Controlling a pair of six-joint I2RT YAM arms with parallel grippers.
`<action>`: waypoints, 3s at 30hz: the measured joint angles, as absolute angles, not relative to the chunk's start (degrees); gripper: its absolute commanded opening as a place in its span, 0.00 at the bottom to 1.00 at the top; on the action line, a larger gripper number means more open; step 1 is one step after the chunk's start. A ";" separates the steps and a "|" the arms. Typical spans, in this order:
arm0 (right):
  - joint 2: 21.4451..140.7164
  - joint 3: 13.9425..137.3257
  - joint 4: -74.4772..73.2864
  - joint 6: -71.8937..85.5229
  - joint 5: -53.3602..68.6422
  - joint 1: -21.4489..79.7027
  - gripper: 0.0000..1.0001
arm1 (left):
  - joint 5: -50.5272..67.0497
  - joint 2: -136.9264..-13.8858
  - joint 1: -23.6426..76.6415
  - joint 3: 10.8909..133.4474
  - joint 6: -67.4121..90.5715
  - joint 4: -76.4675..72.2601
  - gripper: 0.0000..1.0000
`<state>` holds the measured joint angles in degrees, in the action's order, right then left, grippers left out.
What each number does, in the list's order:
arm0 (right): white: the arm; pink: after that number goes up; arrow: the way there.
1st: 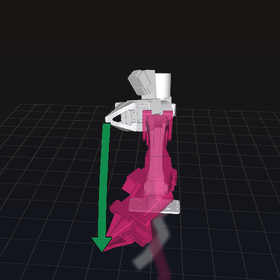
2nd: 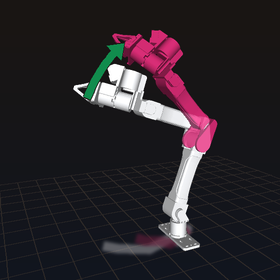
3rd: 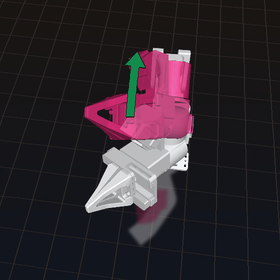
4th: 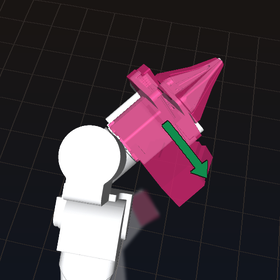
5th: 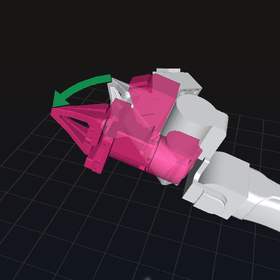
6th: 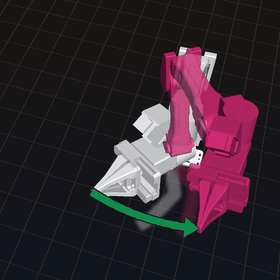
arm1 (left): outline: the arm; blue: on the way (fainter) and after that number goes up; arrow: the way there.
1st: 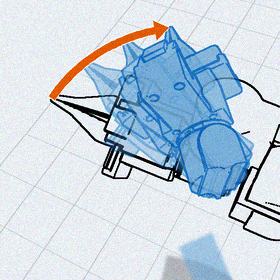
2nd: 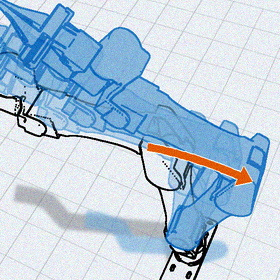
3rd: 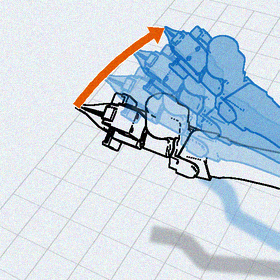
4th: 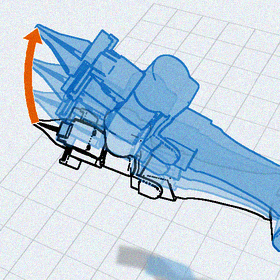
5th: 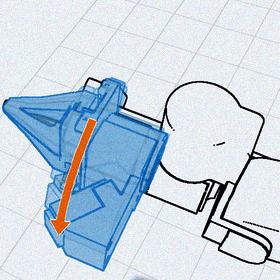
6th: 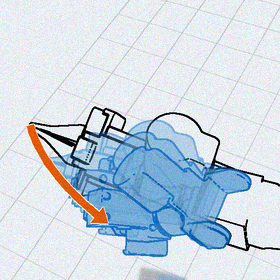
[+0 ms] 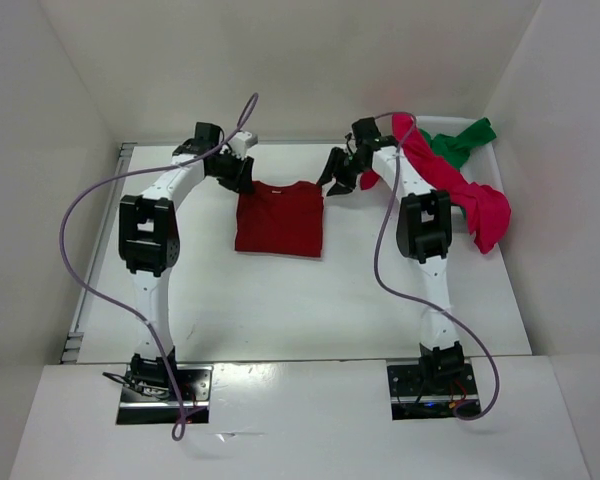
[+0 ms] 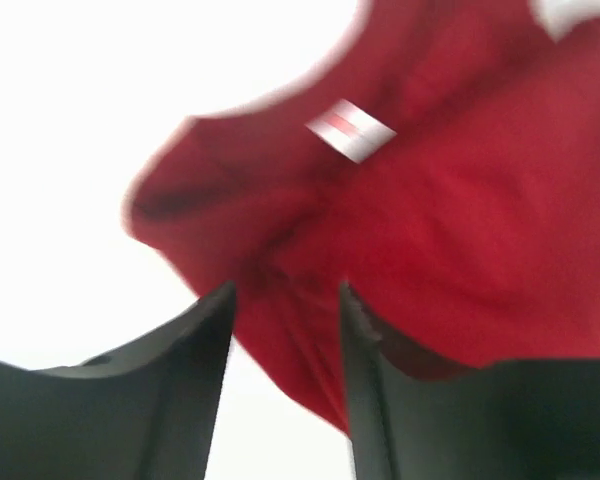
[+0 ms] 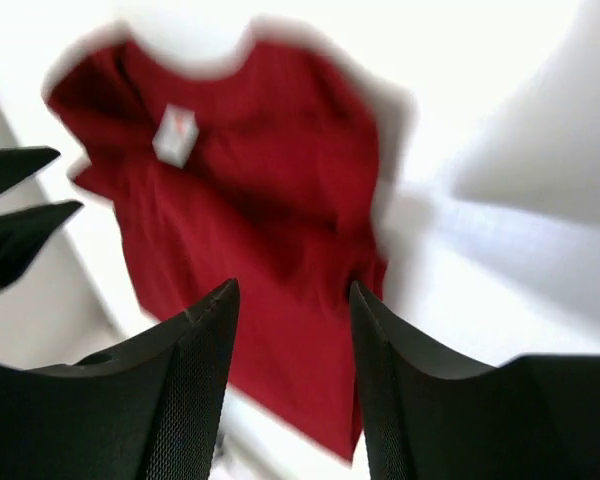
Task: Fold and stack the t-shirts
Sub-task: Fold the long partially folded tshirt into a neat square, then smooth out wrinkles on the folded tshirt
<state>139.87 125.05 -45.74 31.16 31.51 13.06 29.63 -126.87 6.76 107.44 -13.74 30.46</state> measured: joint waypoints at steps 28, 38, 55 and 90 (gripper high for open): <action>134.96 120.05 -41.56 20.21 10.41 20.34 0.76 | 17.21 -129.08 10.57 107.42 -11.62 25.74 0.76; 135.70 114.28 -38.54 19.20 14.90 20.36 0.55 | 17.28 -129.38 10.72 107.42 -11.68 25.89 0.52; 124.73 90.65 -25.28 21.41 21.43 20.23 0.02 | 25.19 -119.04 11.14 84.73 -10.15 20.62 0.07; 108.25 73.52 -31.51 21.56 18.15 23.81 0.00 | 29.85 -104.44 15.05 75.29 -12.29 34.41 0.10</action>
<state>108.25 73.52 -31.51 21.56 18.15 23.81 29.85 -104.44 15.05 75.29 -12.29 34.41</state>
